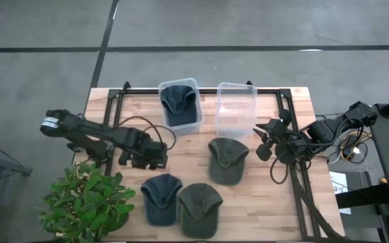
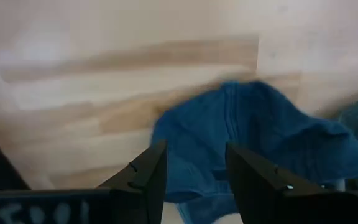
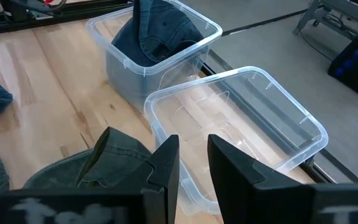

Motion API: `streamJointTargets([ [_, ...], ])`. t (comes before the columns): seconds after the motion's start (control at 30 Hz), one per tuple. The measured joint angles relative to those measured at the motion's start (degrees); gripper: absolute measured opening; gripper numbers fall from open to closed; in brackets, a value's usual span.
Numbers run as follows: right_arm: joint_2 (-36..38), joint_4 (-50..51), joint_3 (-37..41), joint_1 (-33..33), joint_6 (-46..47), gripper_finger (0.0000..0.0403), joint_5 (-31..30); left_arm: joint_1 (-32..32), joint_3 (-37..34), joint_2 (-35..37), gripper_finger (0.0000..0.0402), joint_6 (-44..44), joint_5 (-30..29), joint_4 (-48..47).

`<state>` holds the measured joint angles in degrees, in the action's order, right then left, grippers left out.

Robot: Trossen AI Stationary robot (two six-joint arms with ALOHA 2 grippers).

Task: Pick & Place hat
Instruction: Put the blue cap into the left transparent bin

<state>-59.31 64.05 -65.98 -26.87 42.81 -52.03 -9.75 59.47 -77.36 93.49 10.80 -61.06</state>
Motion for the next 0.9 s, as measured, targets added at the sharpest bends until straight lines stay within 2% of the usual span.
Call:
streamJointTargets([
  [0.13, 0.0, 0.0, 0.0, 0.0, -0.3, 0.0075, 0.0, -3.1, -1.8, 0.1, 0.0154, 6.2, 1.7, 2.8],
  [0.6, 0.0, 0.1, 0.0, 0.0, -3.0, 0.0086, 0.0, -16.9, -1.2, 0.3, 0.0154, 30.2, 1.9, 4.4],
  [0.9, 0.0, 0.1, 0.0, 0.0, -3.6, 0.0077, 0.0, -21.1, -1.6, -0.9, 0.0154, 37.5, 1.9, 8.1],
])
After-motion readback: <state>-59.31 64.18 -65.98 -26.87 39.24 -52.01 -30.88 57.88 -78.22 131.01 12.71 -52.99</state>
